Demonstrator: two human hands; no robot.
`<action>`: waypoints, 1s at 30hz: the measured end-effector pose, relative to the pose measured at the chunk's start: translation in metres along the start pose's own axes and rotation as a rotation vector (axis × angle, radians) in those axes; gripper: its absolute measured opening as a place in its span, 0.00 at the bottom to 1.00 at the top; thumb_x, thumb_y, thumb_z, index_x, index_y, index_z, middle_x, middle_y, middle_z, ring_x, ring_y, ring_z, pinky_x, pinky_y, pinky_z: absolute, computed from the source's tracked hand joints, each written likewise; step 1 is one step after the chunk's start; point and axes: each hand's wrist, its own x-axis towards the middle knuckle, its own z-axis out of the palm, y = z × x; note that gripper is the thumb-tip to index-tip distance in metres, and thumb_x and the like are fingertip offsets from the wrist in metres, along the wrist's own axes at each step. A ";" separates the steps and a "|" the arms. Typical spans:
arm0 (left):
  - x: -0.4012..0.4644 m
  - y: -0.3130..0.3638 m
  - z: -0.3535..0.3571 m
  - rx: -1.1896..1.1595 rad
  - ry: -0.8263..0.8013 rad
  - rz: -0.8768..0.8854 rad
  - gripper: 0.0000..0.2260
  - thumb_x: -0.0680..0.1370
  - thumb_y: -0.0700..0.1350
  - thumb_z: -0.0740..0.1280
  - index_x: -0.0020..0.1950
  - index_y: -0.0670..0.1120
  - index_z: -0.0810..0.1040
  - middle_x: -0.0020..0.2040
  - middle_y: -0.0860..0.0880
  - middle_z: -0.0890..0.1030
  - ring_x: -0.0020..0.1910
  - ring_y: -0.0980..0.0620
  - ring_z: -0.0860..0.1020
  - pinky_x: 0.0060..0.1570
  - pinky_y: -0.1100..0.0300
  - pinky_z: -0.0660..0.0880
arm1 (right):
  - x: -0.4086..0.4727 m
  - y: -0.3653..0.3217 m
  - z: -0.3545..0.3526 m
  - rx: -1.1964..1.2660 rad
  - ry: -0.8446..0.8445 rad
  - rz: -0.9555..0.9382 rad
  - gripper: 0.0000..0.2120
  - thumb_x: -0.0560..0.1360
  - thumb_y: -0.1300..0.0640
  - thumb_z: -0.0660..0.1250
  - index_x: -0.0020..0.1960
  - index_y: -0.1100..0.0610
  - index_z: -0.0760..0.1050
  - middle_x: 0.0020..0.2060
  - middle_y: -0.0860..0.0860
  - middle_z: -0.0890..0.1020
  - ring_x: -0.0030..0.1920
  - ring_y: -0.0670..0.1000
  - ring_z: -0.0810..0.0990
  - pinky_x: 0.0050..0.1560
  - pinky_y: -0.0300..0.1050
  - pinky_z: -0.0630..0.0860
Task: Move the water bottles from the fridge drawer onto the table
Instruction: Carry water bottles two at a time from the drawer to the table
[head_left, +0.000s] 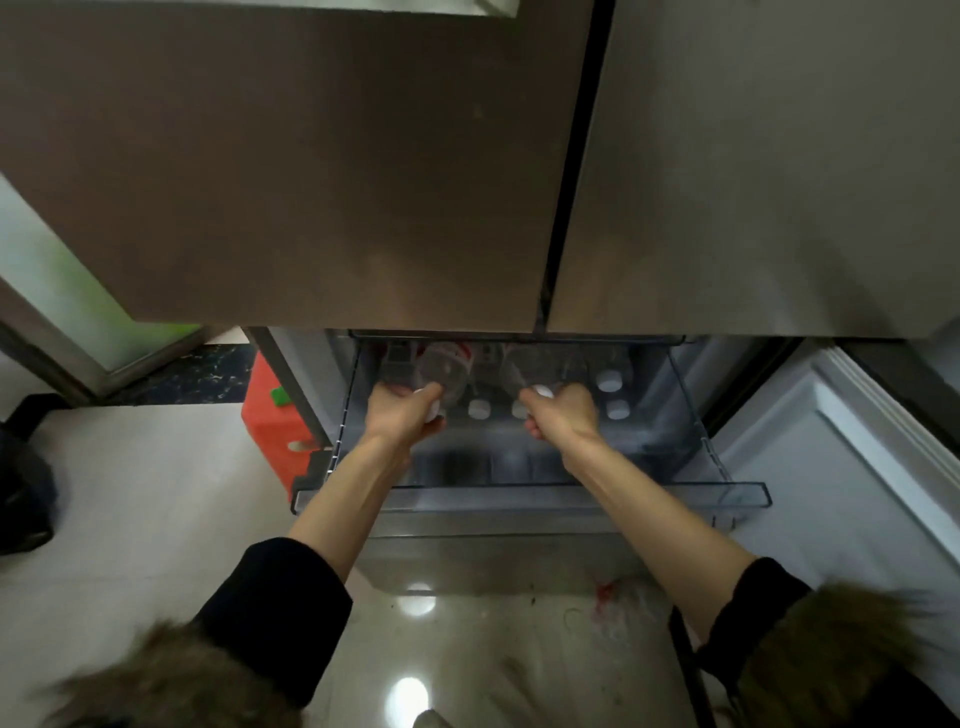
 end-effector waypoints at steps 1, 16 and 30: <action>-0.003 0.001 -0.005 0.003 0.005 0.031 0.10 0.74 0.38 0.68 0.40 0.44 0.66 0.48 0.42 0.71 0.37 0.51 0.75 0.28 0.64 0.78 | -0.009 0.000 -0.004 -0.012 0.033 -0.037 0.17 0.72 0.55 0.67 0.55 0.65 0.72 0.46 0.61 0.82 0.30 0.50 0.79 0.31 0.41 0.78; -0.042 0.028 -0.056 0.672 0.021 0.374 0.14 0.70 0.49 0.70 0.48 0.42 0.74 0.46 0.43 0.79 0.39 0.45 0.80 0.37 0.55 0.78 | -0.075 -0.018 -0.020 -0.369 0.187 -0.342 0.16 0.71 0.48 0.66 0.49 0.61 0.70 0.43 0.55 0.77 0.45 0.56 0.76 0.42 0.49 0.74; -0.019 0.005 -0.032 0.908 -0.105 0.636 0.18 0.75 0.56 0.64 0.56 0.43 0.73 0.57 0.40 0.73 0.60 0.43 0.71 0.55 0.53 0.70 | -0.045 -0.019 -0.008 -0.596 -0.060 -0.540 0.23 0.71 0.42 0.67 0.60 0.54 0.69 0.57 0.54 0.76 0.58 0.56 0.75 0.53 0.48 0.73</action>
